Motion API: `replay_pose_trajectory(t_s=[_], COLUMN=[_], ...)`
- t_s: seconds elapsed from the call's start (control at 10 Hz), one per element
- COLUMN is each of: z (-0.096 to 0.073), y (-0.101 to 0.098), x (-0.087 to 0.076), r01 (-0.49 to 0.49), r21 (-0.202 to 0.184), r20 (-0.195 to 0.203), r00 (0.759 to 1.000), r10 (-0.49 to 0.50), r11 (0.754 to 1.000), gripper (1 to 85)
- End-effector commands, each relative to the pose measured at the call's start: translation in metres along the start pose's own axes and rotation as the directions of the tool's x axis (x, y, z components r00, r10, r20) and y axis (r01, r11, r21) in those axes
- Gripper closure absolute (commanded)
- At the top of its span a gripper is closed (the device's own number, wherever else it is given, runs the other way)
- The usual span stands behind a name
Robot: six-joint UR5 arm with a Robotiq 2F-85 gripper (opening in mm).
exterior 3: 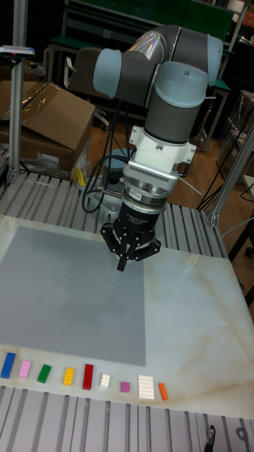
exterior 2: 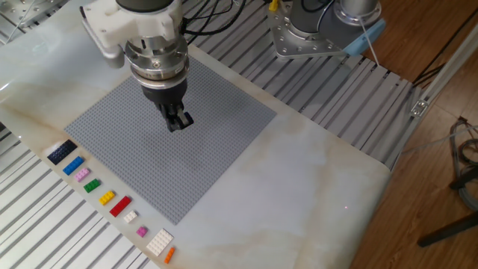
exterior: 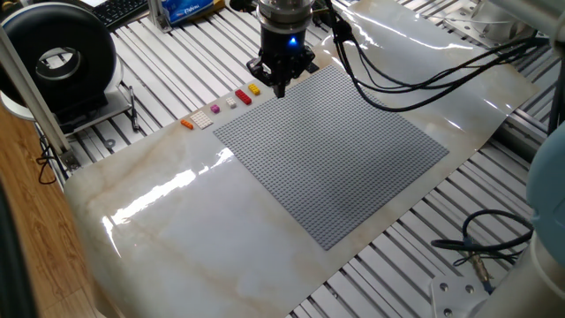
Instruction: Stack small Lego blocks one on top of the other
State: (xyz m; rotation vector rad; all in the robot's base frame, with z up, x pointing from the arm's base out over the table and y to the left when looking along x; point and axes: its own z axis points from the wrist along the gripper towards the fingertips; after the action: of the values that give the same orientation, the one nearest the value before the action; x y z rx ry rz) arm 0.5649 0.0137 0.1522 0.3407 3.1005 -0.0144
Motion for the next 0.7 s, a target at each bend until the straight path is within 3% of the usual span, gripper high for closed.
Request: replay_pose_trajectory(t_s=[0.0, 0.2, 0.3, 0.4, 0.5, 0.6], z=[-0.002, 0.004, 0.003, 0.004, 0.004, 0.005], y=[0.004, 0.006, 0.011, 0.016, 0.028, 0.014], x=[0.015, 0.009, 0.001, -0.014, -0.008, -0.007], r01=[0.046, 0.059, 0.052, 0.048, 0.022, 0.051], r21=[-0.001, 0.017, -0.008, -0.02, -0.06, -0.008], r20=[-0.066, -0.049, -0.017, 0.04, 0.024, 0.025], r00=[0.997, 0.997, 0.998, 0.998, 0.999, 0.998], r10=[-0.046, -0.058, -0.052, -0.048, -0.021, -0.051], r11=[0.999, 0.998, 0.999, 0.999, 0.998, 0.999], gripper=[84.7, 84.7, 84.7, 84.7, 84.7, 84.7])
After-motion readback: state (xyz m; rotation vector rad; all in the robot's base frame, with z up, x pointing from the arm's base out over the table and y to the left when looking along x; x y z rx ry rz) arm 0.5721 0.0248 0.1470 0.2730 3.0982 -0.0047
